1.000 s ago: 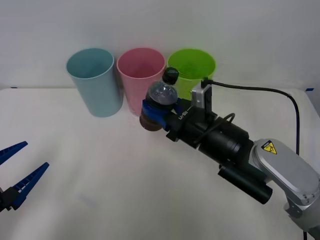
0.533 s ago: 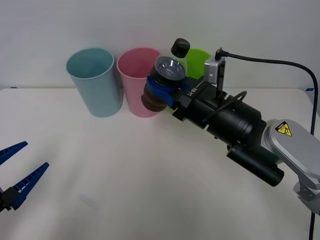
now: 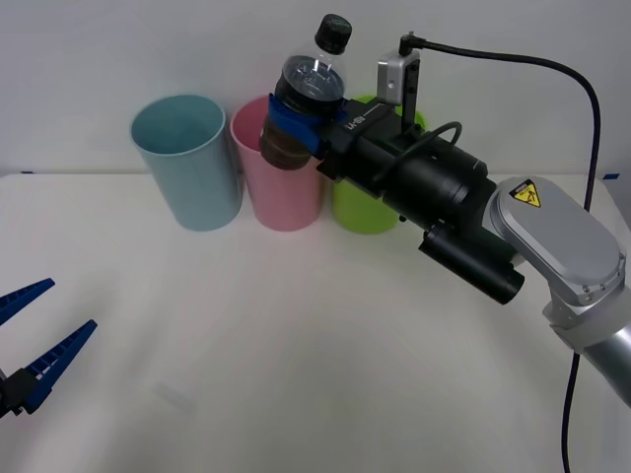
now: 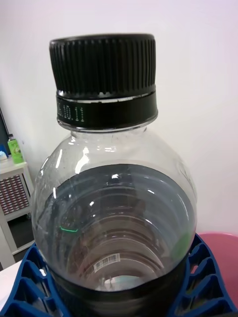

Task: Grasp the object on the table and drop it into the matching bin: aluminum can to the light blue bin, PET bottle to the pink bin.

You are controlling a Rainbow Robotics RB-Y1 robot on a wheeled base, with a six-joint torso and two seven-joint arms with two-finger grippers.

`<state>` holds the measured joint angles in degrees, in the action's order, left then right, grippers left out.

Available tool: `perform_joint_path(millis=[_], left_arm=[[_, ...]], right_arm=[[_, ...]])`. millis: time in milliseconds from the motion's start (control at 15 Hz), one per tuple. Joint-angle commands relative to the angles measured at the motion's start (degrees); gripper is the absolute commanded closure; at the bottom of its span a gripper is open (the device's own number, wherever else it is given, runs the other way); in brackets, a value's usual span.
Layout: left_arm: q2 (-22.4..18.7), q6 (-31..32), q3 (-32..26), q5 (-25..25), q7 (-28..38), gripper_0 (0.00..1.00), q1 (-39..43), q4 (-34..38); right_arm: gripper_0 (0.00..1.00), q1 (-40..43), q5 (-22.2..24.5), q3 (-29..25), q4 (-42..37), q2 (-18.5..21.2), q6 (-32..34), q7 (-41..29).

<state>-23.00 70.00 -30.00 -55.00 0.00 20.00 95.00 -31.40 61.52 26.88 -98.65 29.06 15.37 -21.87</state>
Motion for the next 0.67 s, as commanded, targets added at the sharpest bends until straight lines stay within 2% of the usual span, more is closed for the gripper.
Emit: perform_joint_path(millis=[67,667], left_arm=[[0.0,0.0,0.0,0.0,0.0,0.00,0.0,0.0],[0.0,0.0,0.0,0.0,0.0,0.00,0.0,0.0]], right_arm=[[1.00,-4.5,1.1,0.0,6.2,-3.0,0.0,0.0],[1.00,-16.5,5.0,-0.7,25.3,-12.5,-6.1,1.0]])
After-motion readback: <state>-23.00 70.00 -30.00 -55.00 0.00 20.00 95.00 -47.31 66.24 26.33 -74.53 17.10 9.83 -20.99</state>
